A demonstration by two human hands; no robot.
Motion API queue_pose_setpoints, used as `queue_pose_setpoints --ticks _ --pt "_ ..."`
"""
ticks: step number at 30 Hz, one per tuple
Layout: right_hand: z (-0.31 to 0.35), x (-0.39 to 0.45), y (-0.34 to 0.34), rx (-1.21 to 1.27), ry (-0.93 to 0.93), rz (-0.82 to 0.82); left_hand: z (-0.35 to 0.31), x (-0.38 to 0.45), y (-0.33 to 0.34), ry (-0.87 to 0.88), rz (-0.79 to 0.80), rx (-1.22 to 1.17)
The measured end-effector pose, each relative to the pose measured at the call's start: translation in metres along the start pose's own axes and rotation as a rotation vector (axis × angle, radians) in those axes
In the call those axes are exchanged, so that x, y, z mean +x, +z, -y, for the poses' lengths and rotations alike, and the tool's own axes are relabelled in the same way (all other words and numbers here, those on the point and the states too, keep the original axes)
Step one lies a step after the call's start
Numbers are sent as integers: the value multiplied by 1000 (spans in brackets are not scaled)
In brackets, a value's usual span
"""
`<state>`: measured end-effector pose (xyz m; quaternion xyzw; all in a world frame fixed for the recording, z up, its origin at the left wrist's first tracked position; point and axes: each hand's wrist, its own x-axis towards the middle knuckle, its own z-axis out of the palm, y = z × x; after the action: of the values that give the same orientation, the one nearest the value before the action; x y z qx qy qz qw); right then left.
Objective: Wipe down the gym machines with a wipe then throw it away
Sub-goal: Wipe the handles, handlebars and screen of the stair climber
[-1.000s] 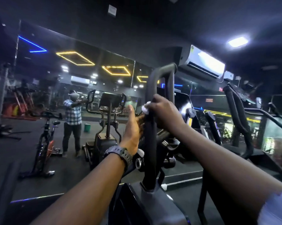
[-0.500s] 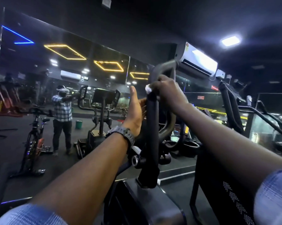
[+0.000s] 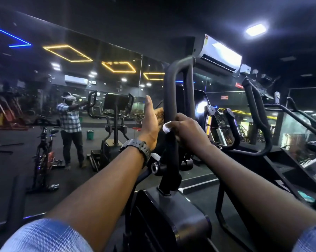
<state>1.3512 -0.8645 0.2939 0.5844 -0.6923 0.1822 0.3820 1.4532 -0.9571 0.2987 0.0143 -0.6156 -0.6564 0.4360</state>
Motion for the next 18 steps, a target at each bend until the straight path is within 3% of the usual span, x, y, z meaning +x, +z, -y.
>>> queue_pose_setpoints --ticks 7,11,18 --pt "4 -3 -5 -27 4 70 -3 -8 1 -10 6 46" --pt "-3 39 -25 -84 3 22 -28 6 10 -12 9 56" --pt "-20 112 -51 -98 3 -106 -64 44 20 136 -28 125"
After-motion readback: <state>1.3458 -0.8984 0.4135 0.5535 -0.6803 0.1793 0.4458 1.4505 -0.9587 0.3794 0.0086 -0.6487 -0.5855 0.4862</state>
